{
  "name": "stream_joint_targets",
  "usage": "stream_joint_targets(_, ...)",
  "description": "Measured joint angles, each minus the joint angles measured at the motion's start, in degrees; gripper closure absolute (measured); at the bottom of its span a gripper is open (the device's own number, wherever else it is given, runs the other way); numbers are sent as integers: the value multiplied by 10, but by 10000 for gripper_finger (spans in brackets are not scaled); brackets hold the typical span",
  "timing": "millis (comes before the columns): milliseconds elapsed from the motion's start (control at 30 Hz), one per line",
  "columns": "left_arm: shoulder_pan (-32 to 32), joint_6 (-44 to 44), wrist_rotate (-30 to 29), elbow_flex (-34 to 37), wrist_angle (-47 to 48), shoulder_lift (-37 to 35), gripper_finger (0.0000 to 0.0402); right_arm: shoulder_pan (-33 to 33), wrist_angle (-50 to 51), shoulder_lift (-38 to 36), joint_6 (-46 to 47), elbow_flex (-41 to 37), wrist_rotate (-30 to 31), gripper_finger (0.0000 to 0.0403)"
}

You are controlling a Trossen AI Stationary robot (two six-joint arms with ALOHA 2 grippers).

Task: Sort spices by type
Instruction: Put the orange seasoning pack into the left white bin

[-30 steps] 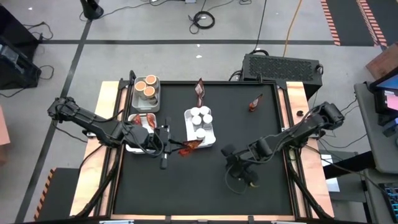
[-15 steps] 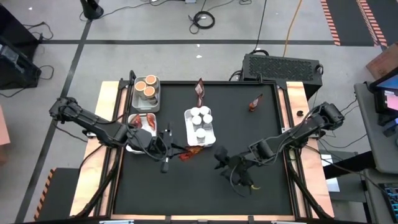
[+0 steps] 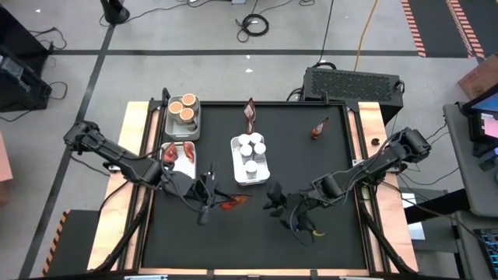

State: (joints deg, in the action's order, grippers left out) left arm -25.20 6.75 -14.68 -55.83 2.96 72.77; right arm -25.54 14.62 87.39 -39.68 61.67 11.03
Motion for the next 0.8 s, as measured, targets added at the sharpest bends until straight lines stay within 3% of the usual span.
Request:
stream_joint_targets(233, -30, 6, -10, 27, -22, 13, 382, 9, -68, 0, 73, 0, -7, 252)
stream_joint_targets(433, -59, 18, -67, 28, -38, 35, 382, 9, -82, 0, 91, -1, -20, 252)
stream_joint_targets(567, -83, -13, -101, 28, -82, 54, 382, 13, -205, -1, 136, -44, -52, 252)
stream_joint_targets(800, -119, -45, -184, 28, -112, 71, 382, 20, -390, -1, 213, -131, -51, 252)
